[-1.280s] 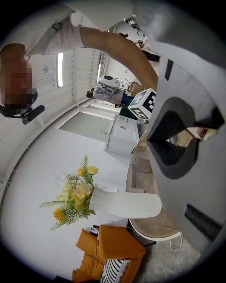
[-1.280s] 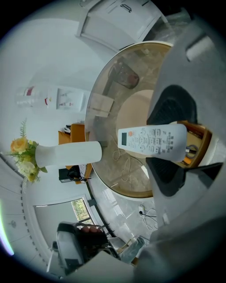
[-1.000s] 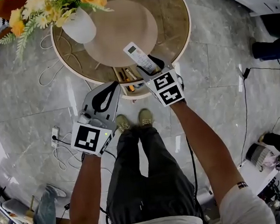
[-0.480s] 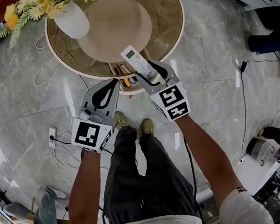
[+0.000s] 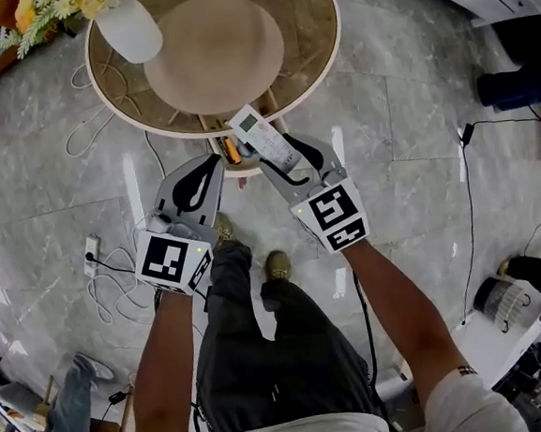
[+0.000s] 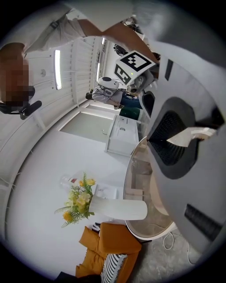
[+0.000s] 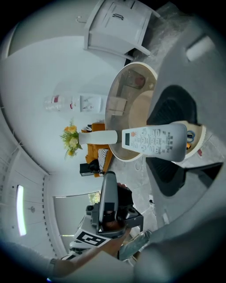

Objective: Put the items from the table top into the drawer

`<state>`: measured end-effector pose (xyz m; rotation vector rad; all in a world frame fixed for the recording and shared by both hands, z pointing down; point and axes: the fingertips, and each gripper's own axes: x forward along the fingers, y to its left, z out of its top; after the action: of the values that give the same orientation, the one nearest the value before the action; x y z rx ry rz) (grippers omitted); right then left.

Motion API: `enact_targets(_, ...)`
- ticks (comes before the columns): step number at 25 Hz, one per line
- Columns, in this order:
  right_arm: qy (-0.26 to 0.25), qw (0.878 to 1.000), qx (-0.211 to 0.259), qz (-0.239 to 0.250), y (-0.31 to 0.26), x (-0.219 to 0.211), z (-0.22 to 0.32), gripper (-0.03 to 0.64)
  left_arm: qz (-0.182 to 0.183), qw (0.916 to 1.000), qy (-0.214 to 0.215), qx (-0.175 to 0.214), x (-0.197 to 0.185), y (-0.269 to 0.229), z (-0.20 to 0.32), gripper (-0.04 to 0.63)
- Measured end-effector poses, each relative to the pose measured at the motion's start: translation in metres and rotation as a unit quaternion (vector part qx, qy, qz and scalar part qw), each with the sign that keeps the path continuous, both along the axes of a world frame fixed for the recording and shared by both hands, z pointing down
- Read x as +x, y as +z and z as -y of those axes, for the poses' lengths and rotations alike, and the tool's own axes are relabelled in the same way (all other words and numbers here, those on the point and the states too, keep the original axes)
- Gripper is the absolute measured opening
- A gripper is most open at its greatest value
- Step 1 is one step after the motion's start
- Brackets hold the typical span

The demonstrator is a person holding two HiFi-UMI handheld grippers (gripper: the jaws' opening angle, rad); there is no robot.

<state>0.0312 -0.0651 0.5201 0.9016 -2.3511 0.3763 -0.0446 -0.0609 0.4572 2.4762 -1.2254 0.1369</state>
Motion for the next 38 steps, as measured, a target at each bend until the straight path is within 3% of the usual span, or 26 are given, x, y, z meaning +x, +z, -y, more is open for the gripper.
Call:
enact_targets(8,-0.029,1.0,-0.004,-0.002,0.016,0.028,-0.055,0.227,0.004,0.9995,-0.023,0.019,0.023,0.0,-0.036,0.0)
enact_targets(14,-0.014,1.0,-0.024,-0.004,0.058,0.05,-0.071,0.227,0.006,0.9993,-0.026,0.025,0.031,0.025,-0.053,0.0)
enact_targets(34,-0.013,0.999,-0.034,-0.036,0.256,0.04,0.003,0.227,0.032,0.9978,0.01,0.057,0.015,0.186,-0.006,0.0)
enact_targets(38,-0.015,0.997,-0.054,-0.052,0.295,0.04,0.018,0.227,0.033,0.997,0.018,0.068,0.011,0.209,0.003,0.0)
